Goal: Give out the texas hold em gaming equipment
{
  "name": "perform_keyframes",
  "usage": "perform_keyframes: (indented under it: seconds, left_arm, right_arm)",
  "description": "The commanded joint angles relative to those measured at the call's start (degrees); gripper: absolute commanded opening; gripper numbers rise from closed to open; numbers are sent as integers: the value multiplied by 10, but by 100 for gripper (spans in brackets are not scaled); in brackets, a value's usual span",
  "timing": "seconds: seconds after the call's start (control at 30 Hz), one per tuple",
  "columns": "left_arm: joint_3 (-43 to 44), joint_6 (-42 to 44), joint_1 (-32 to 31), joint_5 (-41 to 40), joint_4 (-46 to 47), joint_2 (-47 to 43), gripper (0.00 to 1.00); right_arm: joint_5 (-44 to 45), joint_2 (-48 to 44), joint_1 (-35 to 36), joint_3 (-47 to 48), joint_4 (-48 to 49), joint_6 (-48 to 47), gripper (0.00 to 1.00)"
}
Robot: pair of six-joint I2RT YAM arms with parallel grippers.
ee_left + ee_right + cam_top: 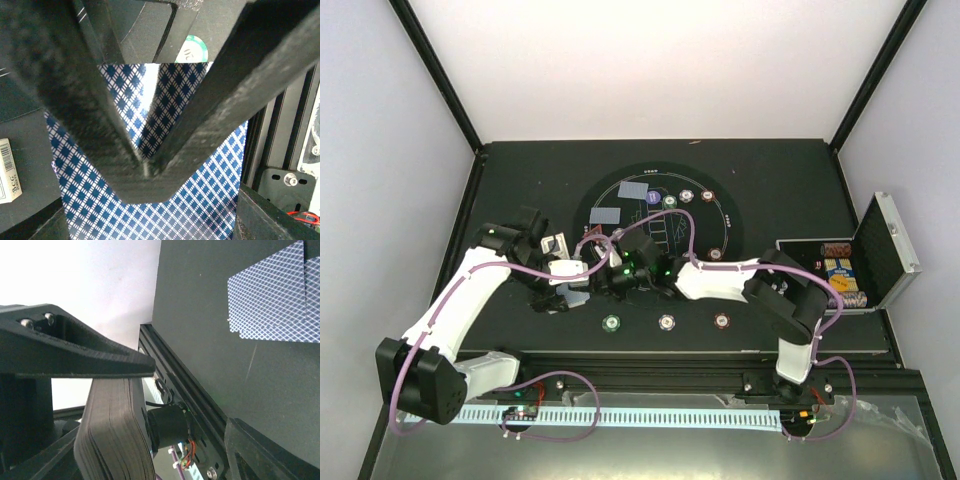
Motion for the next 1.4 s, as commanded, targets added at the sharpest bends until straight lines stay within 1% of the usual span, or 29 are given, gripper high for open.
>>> perform_keyframes:
  seconds: [0.0, 0.23, 0.43, 0.6, 0.83, 0.97, 1.03, 1.2, 1.23, 1.37]
  left_arm:
    - [23, -1, -2, 3, -16, -6, 2]
    - [23, -2, -2, -2, -19, -8, 2]
    - [24, -5, -1, -10, -17, -13, 1]
    - [22, -7, -2, -10, -14, -11, 1]
    - [18, -7, -2, -13, -10, -11, 2]
    - [12, -9, -2, -14, -3, -9, 2]
    - [8, -9, -2, -15, 1, -8, 2]
    - [4, -11, -2, -17, 4, -6, 2]
    - [3, -10, -2, -17, 5, -7, 2]
    - [2, -9, -2, -20, 5, -6, 1]
  right_arm:
    - [-4, 22, 3, 20, 15, 14, 69]
    - [-5, 34, -11, 9, 17, 11, 65]
    - [4, 4, -27, -16, -23, -28, 59]
    - [7, -13, -27, -26, -33, -41, 53]
    - [9, -41, -28, -40, -29, -42, 51]
    - [9, -63, -30, -39, -29, -38, 46]
    - [1, -66, -32, -47, -8, -24, 42]
    - [3, -80, -35, -62, 6, -15, 26]
    - [3, -82, -34, -64, 7, -14, 25]
    - [1, -92, -34, -68, 17, -9, 25]
